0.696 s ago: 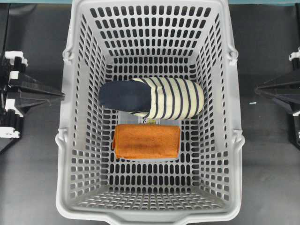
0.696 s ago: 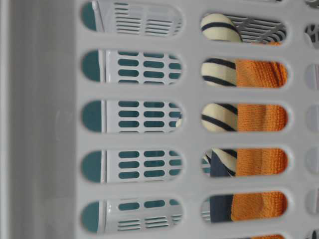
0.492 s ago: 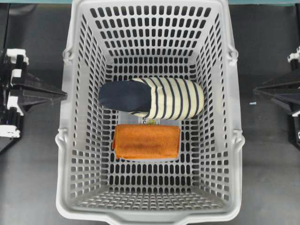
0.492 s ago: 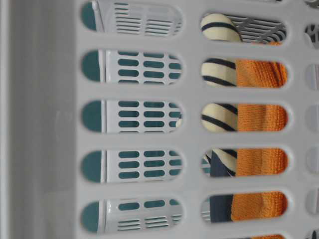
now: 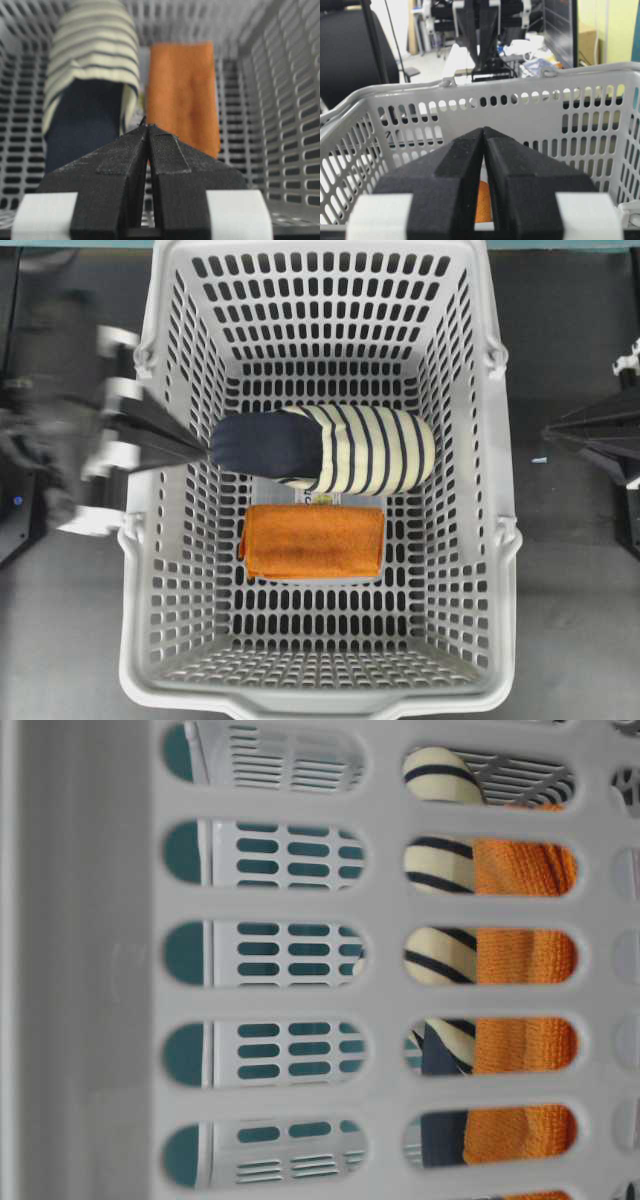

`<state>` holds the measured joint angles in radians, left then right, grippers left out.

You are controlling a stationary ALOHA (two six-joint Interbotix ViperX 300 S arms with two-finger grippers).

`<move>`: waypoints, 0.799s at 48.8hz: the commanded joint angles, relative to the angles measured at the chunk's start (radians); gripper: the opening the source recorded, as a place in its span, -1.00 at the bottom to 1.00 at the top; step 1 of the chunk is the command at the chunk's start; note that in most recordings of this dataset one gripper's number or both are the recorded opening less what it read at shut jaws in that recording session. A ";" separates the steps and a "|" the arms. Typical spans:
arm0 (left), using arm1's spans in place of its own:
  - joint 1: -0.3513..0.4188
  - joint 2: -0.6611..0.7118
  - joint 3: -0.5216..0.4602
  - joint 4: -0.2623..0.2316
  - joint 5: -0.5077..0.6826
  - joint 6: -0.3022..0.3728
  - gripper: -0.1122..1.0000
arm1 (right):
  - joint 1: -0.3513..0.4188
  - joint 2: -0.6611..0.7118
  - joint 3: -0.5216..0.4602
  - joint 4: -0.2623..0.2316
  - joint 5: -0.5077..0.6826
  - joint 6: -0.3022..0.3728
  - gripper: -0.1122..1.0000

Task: Pick up the orange cloth from the shopping basket with the left arm.
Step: 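Move the left gripper into the basket down toward the orange cloth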

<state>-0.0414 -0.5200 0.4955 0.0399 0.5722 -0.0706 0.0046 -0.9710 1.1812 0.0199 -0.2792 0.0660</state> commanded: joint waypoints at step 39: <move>-0.075 0.535 -0.445 0.005 0.405 -0.006 0.29 | 0.003 -0.002 -0.008 0.005 0.000 0.002 -0.82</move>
<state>-0.1028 0.0123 0.0583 0.0399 0.9940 -0.0782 0.0061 -0.9771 1.1812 0.0215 -0.2746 0.0660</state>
